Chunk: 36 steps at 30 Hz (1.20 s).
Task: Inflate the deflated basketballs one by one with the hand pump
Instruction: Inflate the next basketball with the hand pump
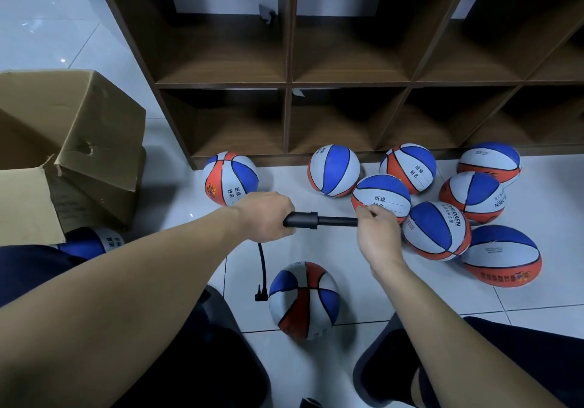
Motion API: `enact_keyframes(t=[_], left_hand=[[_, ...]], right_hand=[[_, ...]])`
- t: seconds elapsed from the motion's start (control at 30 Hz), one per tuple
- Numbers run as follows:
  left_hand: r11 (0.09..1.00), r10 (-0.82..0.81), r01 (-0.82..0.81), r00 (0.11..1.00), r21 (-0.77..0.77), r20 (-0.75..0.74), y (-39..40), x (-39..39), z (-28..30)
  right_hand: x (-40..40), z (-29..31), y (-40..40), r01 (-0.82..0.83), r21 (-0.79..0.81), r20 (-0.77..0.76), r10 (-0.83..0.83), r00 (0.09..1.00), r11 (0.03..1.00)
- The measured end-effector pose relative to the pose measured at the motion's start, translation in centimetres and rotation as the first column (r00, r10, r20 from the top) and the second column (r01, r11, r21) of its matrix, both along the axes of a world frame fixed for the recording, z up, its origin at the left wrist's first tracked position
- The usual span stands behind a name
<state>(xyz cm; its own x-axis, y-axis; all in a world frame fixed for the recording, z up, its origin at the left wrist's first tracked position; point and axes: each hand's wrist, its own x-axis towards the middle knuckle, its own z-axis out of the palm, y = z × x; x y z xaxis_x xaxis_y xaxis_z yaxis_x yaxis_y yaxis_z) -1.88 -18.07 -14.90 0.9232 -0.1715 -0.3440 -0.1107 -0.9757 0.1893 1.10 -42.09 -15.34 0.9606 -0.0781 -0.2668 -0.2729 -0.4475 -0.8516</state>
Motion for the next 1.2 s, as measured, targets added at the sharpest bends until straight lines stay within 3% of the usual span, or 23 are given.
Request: enact_keyframes(t=[0.23,0.37,0.73,1.2], left_hand=[[0.998,0.058,-0.058,0.994,0.004,-0.088,2.0,-0.3,-0.6],[0.997,0.072,-0.073,0.995,-0.012,-0.063,1.3,-0.3,-0.4],[0.999,-0.044,0.043,0.998,0.019,0.045,-2.7,0.1,1.2],[1.0,-0.029,0.03,0.998,-0.007,0.054,-1.8,0.2,0.3]], right_hand=[[0.6,-0.5,-1.4,0.044,-0.032,0.044,-0.043,0.998,0.999],[-0.2,-0.5,0.1,0.081,-0.017,0.072,-0.08,0.994,0.997],[-2.8,-0.1,3.3,-0.05,0.001,0.045,0.05,0.998,0.999],[-1.2,-0.4,2.1,-0.06,0.046,-0.05,0.063,0.997,0.997]])
